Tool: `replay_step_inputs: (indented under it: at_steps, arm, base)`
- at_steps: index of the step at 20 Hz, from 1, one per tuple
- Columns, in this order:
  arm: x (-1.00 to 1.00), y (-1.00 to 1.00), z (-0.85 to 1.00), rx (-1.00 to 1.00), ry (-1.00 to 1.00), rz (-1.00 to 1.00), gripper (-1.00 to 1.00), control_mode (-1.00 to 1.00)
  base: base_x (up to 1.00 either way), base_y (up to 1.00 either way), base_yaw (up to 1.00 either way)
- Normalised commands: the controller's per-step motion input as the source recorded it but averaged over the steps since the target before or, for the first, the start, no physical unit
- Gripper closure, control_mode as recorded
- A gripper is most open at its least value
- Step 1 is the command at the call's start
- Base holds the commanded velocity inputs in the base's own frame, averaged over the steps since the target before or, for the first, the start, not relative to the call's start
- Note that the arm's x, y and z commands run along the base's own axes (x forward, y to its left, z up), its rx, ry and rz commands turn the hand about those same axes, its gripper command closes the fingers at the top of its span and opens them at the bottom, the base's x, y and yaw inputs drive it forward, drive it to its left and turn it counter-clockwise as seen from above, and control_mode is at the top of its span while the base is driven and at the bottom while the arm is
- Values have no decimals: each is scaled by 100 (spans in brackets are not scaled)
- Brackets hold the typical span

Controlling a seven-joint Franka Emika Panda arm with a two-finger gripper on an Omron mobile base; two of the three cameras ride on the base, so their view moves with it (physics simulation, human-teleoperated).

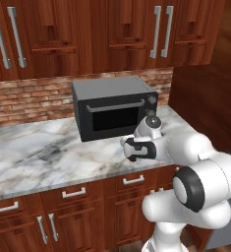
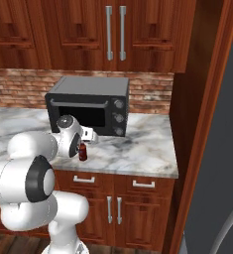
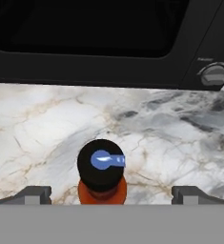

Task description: Place the condiment bottle and condiment bottle from the counter to the top shelf of the fridge. If the existing items in the fridge are on the top shelf, move them to other shelves.

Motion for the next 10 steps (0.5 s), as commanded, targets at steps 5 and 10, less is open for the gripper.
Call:
replay_step_inputs:
  at_steps: [5, 10]
  arm:
    - [6, 0, -7, 3, -1, 0, -100, -100]
    - [3, 0, -6, 3, 0, 0, -100, -100]
  base:
    - [0, 0, 0]
    - [0, 0, 0]
